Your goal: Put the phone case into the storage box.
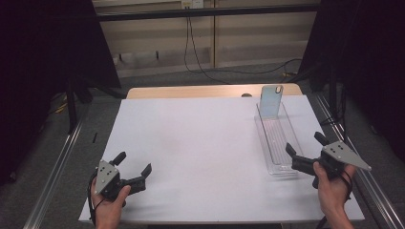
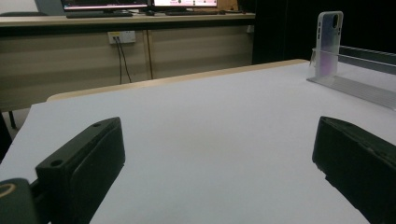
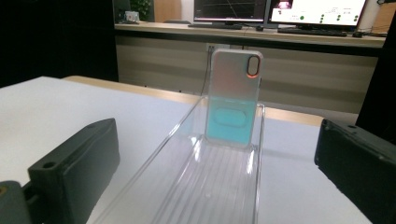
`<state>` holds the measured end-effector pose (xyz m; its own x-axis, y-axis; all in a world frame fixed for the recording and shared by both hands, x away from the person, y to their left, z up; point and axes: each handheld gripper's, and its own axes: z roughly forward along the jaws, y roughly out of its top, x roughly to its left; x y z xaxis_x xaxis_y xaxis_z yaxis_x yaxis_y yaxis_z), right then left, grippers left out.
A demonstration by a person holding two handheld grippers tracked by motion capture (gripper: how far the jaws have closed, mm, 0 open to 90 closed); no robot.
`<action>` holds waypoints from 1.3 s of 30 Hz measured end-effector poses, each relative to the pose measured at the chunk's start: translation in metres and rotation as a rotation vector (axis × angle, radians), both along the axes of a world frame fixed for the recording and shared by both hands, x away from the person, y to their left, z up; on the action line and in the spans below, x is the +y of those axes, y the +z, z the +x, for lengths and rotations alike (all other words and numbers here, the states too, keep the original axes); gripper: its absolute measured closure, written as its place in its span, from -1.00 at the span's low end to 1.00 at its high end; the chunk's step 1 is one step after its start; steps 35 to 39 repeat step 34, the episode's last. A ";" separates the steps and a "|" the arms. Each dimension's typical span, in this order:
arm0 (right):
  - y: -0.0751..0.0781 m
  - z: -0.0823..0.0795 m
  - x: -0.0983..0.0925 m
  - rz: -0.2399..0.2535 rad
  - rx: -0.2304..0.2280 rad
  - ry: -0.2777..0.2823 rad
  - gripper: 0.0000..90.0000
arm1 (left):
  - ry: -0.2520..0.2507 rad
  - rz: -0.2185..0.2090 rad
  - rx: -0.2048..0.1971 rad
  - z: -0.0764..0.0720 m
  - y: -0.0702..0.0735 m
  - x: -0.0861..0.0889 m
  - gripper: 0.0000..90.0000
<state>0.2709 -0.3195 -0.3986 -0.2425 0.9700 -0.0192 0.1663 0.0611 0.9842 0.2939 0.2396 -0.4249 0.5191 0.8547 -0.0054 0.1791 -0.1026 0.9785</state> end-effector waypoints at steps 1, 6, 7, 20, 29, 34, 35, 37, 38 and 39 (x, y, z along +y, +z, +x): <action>-0.002 -0.002 -0.002 -0.007 0.002 -0.017 -1.00 | 0.002 0.011 -0.003 -0.001 0.000 0.000 -0.94; -0.015 -0.016 -0.007 -0.004 0.020 -0.039 -1.00 | -0.012 0.020 -0.008 -0.002 0.000 -0.002 -0.95; -0.017 -0.019 -0.008 0.001 0.019 -0.044 -1.00 | -0.010 0.013 -0.005 -0.002 0.000 -0.002 -0.95; -0.029 -0.053 -0.007 0.016 0.034 -0.044 -1.00 | -0.001 0.007 0.021 -0.009 0.000 -0.001 -0.94; -0.035 -0.057 -0.004 -0.016 0.000 -0.093 -0.99 | 0.007 0.043 -0.018 -0.012 -0.001 0.001 -0.93; -0.036 -0.053 -0.005 0.012 0.009 -0.091 -1.00 | 0.007 0.039 -0.002 -0.010 -0.002 0.000 -0.94; -0.036 -0.053 -0.005 0.012 0.009 -0.091 -1.00 | 0.007 0.039 -0.002 -0.010 -0.002 0.000 -0.94; -0.036 -0.053 -0.005 0.012 0.009 -0.091 -1.00 | 0.007 0.039 -0.002 -0.010 -0.002 0.000 -0.94; -0.036 -0.053 -0.005 0.012 0.009 -0.091 -1.00 | 0.007 0.039 -0.002 -0.010 -0.002 0.000 -0.94; -0.036 -0.053 -0.005 0.012 0.009 -0.091 -1.00 | 0.007 0.039 -0.002 -0.010 -0.002 0.000 -0.94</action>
